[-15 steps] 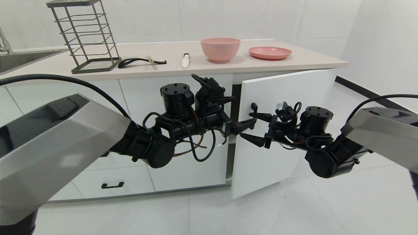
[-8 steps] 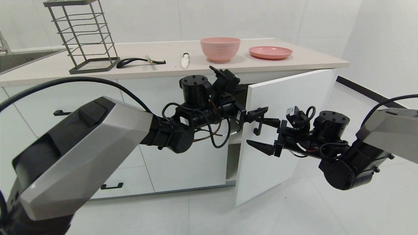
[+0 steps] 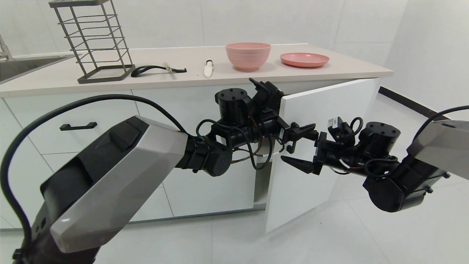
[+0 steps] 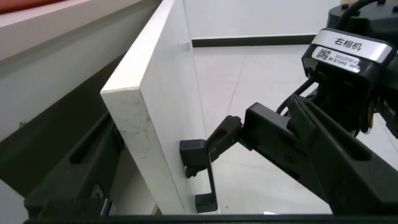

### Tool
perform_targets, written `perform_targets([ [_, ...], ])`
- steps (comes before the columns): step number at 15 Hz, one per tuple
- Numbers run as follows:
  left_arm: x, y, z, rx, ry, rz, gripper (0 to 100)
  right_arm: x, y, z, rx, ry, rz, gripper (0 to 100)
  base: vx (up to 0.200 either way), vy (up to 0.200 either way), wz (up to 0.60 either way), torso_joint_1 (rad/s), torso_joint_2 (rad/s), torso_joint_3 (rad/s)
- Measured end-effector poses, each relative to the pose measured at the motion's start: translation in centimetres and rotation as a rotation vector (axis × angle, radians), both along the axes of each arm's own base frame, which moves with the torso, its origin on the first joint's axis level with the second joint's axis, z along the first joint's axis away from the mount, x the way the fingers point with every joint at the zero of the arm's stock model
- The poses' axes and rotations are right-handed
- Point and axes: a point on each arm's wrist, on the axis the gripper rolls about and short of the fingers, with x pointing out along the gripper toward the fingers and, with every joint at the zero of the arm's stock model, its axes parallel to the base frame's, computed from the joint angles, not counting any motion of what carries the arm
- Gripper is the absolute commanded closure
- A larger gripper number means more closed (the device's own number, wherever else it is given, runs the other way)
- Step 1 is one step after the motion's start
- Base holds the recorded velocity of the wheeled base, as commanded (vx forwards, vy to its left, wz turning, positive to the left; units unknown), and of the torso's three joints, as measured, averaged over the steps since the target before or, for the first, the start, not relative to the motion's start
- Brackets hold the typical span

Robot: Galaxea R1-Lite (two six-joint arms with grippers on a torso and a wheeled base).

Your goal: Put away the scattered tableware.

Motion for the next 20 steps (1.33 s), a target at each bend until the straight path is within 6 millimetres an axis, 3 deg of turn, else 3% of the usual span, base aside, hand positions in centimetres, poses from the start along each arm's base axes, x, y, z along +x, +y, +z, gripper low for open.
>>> perform_targets([
  [6,0.0,0.0,-0.1,0.003,0.001,-0.013,0,0.9,-3.5,0.2,-0.003,-0.026,-0.111,0,0.0,0.0,0.0,0.0,0.0,0.0],
  [11,0.1,0.0,-0.3,0.003,0.005,-0.016,0,0.2,-5.3,-1.7,-0.036,0.036,-0.172,0,0.0,0.0,0.0,0.0,0.0,0.0],
  [15,-0.2,0.0,-1.5,0.004,0.035,-0.019,0,-3.4,-5.9,-1.4,-0.05,0.09,-0.176,0,0.0,0.0,0.0,0.0,0.0,0.0],
  [20,-0.2,-0.2,-2.5,0.003,0.089,-0.004,0,-11.7,-7.3,1.2,-0.074,0.111,-0.199,0,0.0,0.0,0.0,0.0,0.0,0.0],
])
